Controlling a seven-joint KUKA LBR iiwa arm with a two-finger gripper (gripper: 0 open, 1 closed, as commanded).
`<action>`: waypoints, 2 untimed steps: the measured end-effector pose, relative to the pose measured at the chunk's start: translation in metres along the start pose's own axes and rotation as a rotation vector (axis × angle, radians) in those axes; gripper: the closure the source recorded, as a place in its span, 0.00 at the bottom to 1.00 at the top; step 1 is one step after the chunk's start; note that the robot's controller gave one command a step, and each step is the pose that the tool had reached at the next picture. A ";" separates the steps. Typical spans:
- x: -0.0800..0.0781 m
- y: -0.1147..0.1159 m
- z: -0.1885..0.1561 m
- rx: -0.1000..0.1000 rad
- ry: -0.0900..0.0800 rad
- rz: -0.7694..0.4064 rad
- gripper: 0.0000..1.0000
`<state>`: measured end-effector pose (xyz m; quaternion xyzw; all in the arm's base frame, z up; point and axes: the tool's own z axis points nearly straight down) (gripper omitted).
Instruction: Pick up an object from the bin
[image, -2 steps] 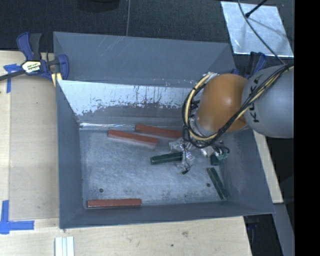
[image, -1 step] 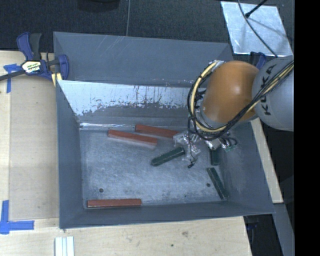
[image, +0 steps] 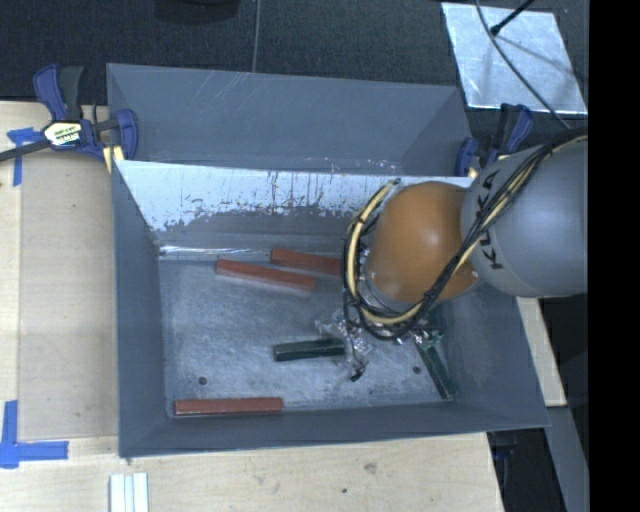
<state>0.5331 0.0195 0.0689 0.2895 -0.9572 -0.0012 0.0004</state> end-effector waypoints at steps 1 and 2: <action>-0.007 -0.002 -0.172 0.009 -0.009 -0.220 1.00; -0.009 0.066 -0.086 -0.004 0.004 -0.185 1.00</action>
Offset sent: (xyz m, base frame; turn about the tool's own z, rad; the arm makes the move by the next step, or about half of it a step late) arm 0.0049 0.0019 0.1678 -0.2224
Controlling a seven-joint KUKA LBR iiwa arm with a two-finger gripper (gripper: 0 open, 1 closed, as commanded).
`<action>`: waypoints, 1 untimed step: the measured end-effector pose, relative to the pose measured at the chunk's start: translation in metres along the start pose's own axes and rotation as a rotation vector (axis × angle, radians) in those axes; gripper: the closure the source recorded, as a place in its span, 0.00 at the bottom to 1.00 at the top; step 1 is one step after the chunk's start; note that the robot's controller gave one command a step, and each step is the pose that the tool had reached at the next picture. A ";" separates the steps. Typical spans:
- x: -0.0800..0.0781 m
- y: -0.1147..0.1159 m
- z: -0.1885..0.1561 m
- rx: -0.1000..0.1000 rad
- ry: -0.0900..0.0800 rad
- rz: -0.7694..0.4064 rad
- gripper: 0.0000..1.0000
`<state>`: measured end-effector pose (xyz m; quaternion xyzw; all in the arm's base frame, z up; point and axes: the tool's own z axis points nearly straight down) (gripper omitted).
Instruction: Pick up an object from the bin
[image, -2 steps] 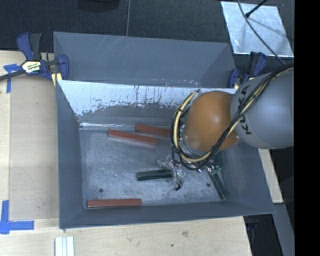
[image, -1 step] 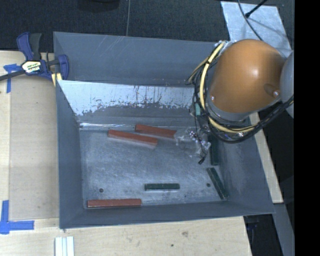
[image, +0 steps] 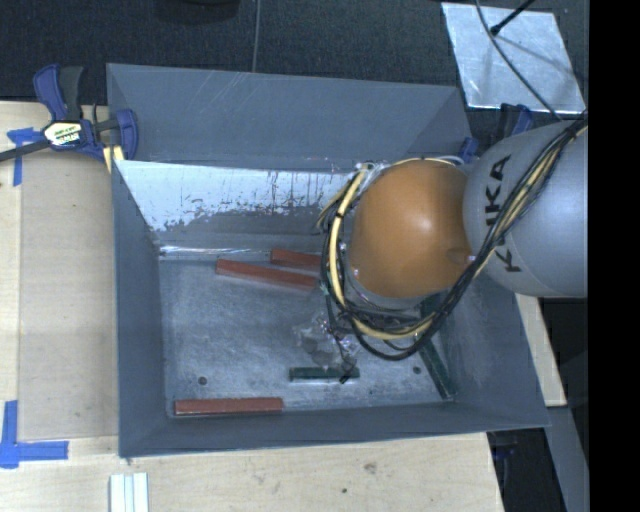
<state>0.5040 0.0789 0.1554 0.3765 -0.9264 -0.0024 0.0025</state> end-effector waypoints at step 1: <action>-0.050 0.015 -0.032 0.009 -0.008 -0.165 1.00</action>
Offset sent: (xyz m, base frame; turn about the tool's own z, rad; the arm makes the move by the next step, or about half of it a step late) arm 0.0243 0.0452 0.0310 -0.1666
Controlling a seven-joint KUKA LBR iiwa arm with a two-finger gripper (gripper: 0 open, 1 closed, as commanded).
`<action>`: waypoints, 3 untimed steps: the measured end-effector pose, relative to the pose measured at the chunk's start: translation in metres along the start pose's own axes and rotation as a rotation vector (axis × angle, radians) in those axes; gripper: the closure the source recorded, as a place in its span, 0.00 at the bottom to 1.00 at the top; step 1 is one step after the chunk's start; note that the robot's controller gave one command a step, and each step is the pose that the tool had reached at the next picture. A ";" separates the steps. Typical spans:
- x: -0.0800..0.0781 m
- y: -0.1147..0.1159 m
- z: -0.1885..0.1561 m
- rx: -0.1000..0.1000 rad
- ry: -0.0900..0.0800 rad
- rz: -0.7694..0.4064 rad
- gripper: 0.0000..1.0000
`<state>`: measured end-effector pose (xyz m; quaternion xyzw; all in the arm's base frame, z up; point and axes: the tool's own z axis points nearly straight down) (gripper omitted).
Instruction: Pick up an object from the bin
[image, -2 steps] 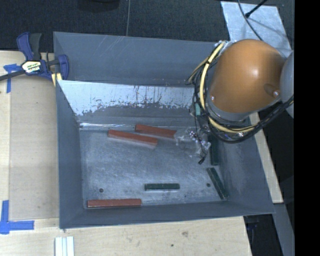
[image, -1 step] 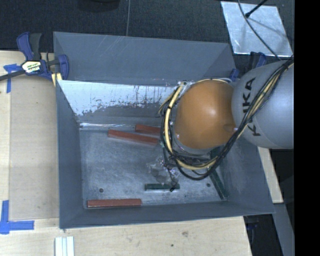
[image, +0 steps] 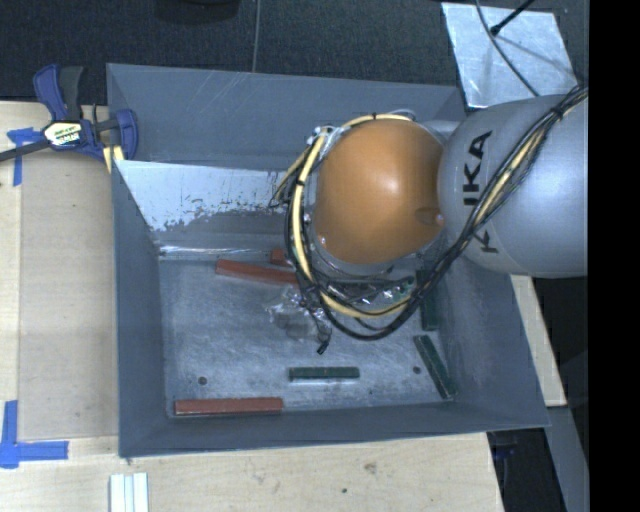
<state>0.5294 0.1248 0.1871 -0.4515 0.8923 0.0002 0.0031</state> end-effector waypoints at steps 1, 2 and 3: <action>-0.015 0.015 0.014 -0.002 0.004 0.050 1.00; -0.027 0.022 0.025 -0.002 0.007 0.483 1.00; -0.027 0.022 0.025 -0.001 0.007 0.482 0.00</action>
Offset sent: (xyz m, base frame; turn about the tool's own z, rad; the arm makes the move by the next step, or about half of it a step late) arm -0.0038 0.0206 -0.0137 0.0499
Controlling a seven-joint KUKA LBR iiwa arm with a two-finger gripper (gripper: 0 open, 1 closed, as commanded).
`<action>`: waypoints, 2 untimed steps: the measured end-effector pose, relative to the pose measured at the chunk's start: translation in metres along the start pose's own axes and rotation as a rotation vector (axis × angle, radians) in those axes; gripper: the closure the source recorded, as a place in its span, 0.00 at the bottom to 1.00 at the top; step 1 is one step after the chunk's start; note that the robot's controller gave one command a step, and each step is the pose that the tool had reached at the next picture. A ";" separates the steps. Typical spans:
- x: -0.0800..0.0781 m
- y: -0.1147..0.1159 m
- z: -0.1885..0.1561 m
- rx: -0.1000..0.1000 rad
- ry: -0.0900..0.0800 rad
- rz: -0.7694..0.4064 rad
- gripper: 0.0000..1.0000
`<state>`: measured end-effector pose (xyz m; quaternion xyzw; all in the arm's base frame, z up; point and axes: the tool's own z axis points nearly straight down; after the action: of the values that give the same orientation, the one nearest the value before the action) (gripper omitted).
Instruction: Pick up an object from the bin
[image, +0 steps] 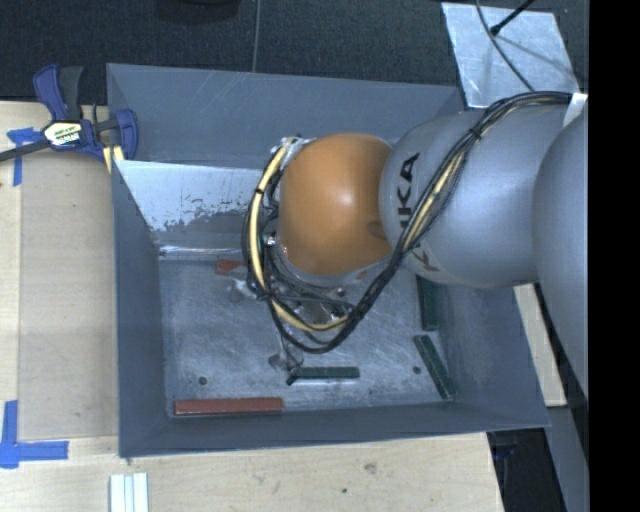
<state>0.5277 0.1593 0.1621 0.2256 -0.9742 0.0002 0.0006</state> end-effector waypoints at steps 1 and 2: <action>0.068 -0.063 0.041 0.001 0.003 0.001 0.00; 0.049 -0.045 -0.038 0.001 -0.006 -0.311 0.00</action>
Offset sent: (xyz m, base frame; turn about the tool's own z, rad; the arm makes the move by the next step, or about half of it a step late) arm -0.0325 -0.0817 -0.0391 -0.0056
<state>0.5041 0.0970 0.1997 0.3736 -0.9276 -0.0001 -0.0026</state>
